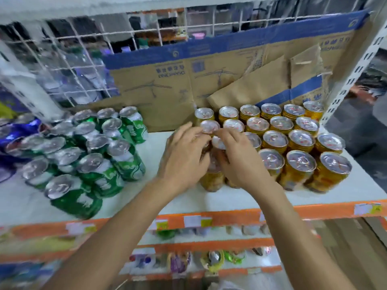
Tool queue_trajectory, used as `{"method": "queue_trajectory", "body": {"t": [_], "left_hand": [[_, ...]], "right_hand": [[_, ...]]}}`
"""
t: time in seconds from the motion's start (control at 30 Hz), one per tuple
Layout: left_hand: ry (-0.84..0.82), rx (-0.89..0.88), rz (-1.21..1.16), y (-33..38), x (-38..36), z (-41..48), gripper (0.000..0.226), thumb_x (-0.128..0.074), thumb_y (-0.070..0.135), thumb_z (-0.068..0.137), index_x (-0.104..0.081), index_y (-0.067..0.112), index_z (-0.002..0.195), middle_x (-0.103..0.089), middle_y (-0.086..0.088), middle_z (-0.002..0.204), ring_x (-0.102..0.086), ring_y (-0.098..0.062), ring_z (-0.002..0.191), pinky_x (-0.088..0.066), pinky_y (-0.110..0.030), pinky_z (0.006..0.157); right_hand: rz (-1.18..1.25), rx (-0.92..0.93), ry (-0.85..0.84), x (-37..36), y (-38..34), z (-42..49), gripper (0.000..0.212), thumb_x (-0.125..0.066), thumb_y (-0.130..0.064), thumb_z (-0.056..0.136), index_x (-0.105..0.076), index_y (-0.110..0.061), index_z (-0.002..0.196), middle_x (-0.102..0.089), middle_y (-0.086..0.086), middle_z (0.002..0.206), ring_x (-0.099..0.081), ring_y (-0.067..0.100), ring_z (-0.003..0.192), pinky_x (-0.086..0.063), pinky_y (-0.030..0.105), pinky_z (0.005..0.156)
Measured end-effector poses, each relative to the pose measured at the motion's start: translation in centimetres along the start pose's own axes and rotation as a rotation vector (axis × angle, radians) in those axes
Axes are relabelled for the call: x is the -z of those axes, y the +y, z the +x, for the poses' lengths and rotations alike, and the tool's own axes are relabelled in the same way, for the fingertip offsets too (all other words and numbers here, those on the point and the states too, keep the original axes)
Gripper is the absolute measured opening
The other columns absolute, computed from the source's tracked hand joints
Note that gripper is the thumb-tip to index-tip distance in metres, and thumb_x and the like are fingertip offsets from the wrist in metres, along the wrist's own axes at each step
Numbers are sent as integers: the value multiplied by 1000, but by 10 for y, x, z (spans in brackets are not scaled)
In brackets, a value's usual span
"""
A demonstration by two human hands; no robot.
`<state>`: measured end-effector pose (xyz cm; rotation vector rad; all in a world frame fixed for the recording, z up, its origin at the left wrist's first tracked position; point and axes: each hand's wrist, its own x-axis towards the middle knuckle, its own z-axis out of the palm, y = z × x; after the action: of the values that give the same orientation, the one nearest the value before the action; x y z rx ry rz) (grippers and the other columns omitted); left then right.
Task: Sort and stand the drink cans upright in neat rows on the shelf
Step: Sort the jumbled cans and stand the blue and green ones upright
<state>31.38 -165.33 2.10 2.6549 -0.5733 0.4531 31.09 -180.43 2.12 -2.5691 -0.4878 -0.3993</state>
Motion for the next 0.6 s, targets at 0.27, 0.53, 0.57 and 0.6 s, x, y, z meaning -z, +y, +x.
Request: {"method": "queue_trajectory", "body": {"t": [0.27, 0.53, 0.57, 0.6], "left_hand": [[144, 218, 69, -109, 127, -142, 36, -54, 31, 82, -69, 10, 107, -66, -11, 111, -53, -23, 109, -30, -28, 96], [155, 545, 146, -210, 207, -286, 43, -46, 40, 80, -67, 18, 109, -66, -4, 109, -58, -26, 103, -43, -36, 91], [144, 578, 155, -222, 215, -300, 47, -42, 44, 80, -67, 17, 110, -66, -4, 109, -58, -27, 103, -45, -38, 91], [141, 615, 161, -233, 223, -312, 48, -42, 44, 80, -66, 17, 111, -65, -5, 109, -58, -29, 104, -45, -38, 91]], "right_hand": [[143, 323, -126, -83, -178, -1, 41, -52, -22, 84, -55, -1, 119, -59, 18, 113, -56, 38, 100, -39, 37, 84], [288, 486, -255, -177, -345, -19, 42, -56, -21, 85, -55, -6, 125, -56, 13, 122, -52, 33, 111, -38, 30, 91], [288, 484, -276, -188, -362, -20, 41, -58, -19, 86, -55, -5, 124, -56, 14, 122, -52, 34, 112, -37, 30, 92], [284, 494, -290, -197, -378, -21, 41, -59, -18, 85, -56, -4, 123, -57, 15, 121, -53, 35, 112, -37, 31, 92]]}}
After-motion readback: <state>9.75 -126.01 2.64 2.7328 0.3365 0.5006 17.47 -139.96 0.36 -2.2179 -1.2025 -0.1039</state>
